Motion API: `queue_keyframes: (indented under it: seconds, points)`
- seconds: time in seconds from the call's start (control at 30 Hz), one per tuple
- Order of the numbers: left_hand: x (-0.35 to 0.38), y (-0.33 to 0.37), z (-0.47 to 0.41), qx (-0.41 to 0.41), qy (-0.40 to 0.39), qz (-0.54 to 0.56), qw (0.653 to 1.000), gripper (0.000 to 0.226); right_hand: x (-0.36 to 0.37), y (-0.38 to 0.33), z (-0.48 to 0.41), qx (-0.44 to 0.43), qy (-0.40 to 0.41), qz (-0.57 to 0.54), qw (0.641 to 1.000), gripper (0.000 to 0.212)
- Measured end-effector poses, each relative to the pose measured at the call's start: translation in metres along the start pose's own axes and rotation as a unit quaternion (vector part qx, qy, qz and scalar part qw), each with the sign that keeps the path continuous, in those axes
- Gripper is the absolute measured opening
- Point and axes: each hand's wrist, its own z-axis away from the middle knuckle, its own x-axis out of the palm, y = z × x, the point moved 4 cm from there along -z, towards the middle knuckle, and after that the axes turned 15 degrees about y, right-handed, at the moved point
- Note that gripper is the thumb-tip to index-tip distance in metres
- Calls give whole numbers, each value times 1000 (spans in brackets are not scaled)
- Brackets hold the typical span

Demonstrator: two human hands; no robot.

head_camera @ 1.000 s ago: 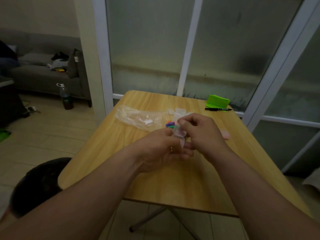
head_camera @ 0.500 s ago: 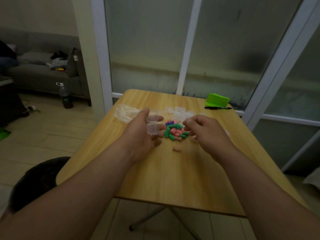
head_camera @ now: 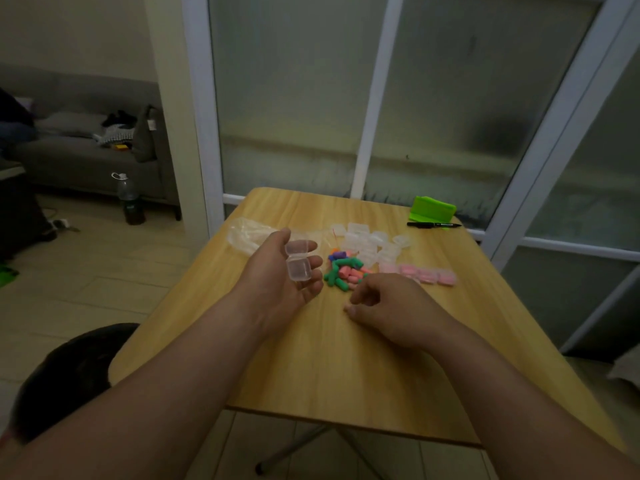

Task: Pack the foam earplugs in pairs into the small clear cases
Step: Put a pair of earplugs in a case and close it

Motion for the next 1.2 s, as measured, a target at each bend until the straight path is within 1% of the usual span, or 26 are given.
queue_keyframes:
  seconds: [0.2,0.27,0.33,0.43,0.53,0.63,0.8,0.87,0.97,1.1,1.2]
  points:
    - [-1,-2,-5,-5,0,-16,1000,57,1,1,0,-7,1,4,1000,13]
    - [-1,-3,-5,-10,0,-13,1000,57,-1,2,-1,-4,16,-9,1000,11]
    - [1,-5,-3,-18,-6,-13,1000,56,-5,3,-2,7,47,-37,998,10]
    - [5,-10,2,-35,-30,-6,999,52,-13,0,-5,20,121,-100,987,14]
    - [10,-17,6,-49,-63,-10,997,51,-20,-14,-5,1,163,-159,974,11]
    - [16,-23,14,-62,-105,-14,992,54,-24,-32,2,-43,165,-173,970,7]
    - [17,-26,16,-71,-135,-25,988,61,-14,-45,7,-105,136,-83,982,5]
    - [17,-25,17,-80,-140,-23,987,62,-11,-45,6,-112,131,-63,983,6]
    - [16,-23,17,-80,-140,-26,987,64,-12,-45,7,-116,131,-64,982,5]
    - [13,-22,13,-79,-138,-18,987,64,-10,-47,9,-129,112,-48,984,12]
    - [14,-20,13,-76,-136,-17,988,65,-13,-45,5,-112,122,-91,982,14]
